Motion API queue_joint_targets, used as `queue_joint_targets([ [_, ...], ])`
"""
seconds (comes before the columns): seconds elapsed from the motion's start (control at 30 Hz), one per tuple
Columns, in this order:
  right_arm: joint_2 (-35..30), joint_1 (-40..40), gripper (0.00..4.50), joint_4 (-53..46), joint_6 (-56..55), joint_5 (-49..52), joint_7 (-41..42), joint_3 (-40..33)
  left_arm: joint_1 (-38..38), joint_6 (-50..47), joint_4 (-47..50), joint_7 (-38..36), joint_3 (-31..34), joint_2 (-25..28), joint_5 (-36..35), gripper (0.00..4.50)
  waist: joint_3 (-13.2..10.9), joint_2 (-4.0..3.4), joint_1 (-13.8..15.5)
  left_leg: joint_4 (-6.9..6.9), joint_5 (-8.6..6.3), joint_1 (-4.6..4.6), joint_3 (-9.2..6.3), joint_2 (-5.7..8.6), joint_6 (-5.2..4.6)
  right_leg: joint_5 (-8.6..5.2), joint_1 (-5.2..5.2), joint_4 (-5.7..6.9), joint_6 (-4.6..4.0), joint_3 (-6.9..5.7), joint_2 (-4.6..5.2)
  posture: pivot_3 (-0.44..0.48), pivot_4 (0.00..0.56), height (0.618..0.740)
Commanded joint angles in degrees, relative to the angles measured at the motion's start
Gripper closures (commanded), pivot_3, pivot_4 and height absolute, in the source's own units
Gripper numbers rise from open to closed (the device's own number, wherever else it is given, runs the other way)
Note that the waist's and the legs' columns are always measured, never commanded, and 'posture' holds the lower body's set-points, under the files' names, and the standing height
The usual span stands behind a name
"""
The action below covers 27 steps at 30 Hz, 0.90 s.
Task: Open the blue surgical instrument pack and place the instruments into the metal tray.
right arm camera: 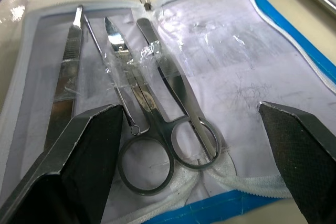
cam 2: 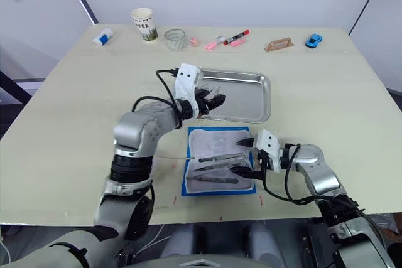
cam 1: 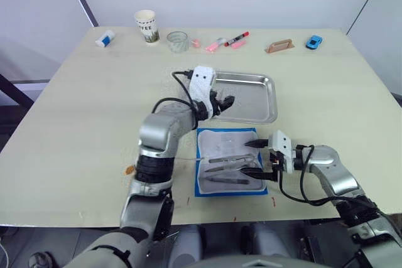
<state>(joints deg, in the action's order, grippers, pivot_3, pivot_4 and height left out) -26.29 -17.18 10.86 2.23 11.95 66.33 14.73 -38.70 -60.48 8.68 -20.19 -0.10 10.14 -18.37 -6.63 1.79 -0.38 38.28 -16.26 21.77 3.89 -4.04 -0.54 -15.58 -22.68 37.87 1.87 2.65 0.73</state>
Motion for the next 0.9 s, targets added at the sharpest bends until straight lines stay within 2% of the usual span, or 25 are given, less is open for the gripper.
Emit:
queue_joint_targets([
  [0.03, 0.38, 1.56, 0.00, 5.18, -1.20, -0.93, 1.76, 1.31, 3.38, 7.30, 5.35, -10.42, -0.13, 5.20, -4.23, 1.13, -0.01, -0.02, -0.25, -0.01, 0.00, -0.02, 0.02, 0.00, 0.00, 0.00, 0.00, 0.00, 0.00, 0.02, 0.00, 0.000, 0.150, 0.740],
  [0.07, 0.41, 1.49, 0.00, 5.63, -1.60, -0.97, 2.01, 1.23, 3.85, 8.02, 5.62, -11.83, -0.31, 6.17, -4.84, 1.13, -0.03, -0.05, -0.29, -0.03, 0.00, -0.02, 0.01, 0.00, 0.00, -0.01, 0.00, 0.00, -0.01, 0.01, -0.01, 0.000, 0.150, 0.740],
  [0.1, 0.37, 1.44, 0.00, 6.17, -2.36, -0.99, 2.46, 1.20, 5.22, 13.77, 5.49, -13.59, 0.43, 6.79, -4.40, 1.13, -0.03, -0.06, -0.26, -0.04, 0.00, -0.03, 0.00, -0.01, 0.01, -0.01, 0.00, 0.00, -0.02, 0.01, -0.01, 0.000, 0.150, 0.740],
  [0.2, 0.40, 1.47, 0.00, 6.89, -4.17, -0.36, 3.97, 0.80, 8.94, 20.77, 5.62, -22.18, 1.55, 11.99, -6.06, 1.13, -0.03, -0.05, -0.12, 0.01, 0.00, 0.00, 0.01, 0.00, 0.00, 0.00, 0.02, -0.01, -0.01, -0.03, 0.05, 0.000, 0.150, 0.740],
  [0.33, -0.11, 2.38, 0.00, 6.16, -6.31, 0.43, 5.53, 0.31, 12.34, 21.60, 5.71, -31.42, 4.72, 17.74, -12.14, 1.13, -0.10, -0.16, -0.17, -0.04, -0.01, 0.00, 0.03, 0.00, -0.02, -0.02, 0.00, -0.03, -0.02, -0.05, 0.06, 0.000, 0.150, 0.740],
  [0.63, -1.59, 3.16, 0.00, 5.36, -7.02, 0.34, 9.41, 1.29, 21.67, 25.33, 6.83, -41.60, 7.88, 27.52, -15.98, 1.13, -0.15, -0.20, 0.00, 0.00, -0.14, 0.02, 0.04, 0.02, -0.25, -0.02, 0.00, -0.04, -0.01, -0.08, 0.11, 0.000, 0.150, 0.740],
  [0.9, -1.37, 1.89, 0.00, 7.44, -8.17, -0.44, 9.40, 1.41, 28.33, 27.98, 8.21, -48.91, 10.11, 33.42, -18.74, 1.13, -0.15, -0.21, 0.11, -0.01, -0.16, 0.00, 0.07, 0.00, -0.27, -0.02, 0.00, -0.04, -0.02, -0.08, 0.13, 0.000, 0.150, 0.740],
])
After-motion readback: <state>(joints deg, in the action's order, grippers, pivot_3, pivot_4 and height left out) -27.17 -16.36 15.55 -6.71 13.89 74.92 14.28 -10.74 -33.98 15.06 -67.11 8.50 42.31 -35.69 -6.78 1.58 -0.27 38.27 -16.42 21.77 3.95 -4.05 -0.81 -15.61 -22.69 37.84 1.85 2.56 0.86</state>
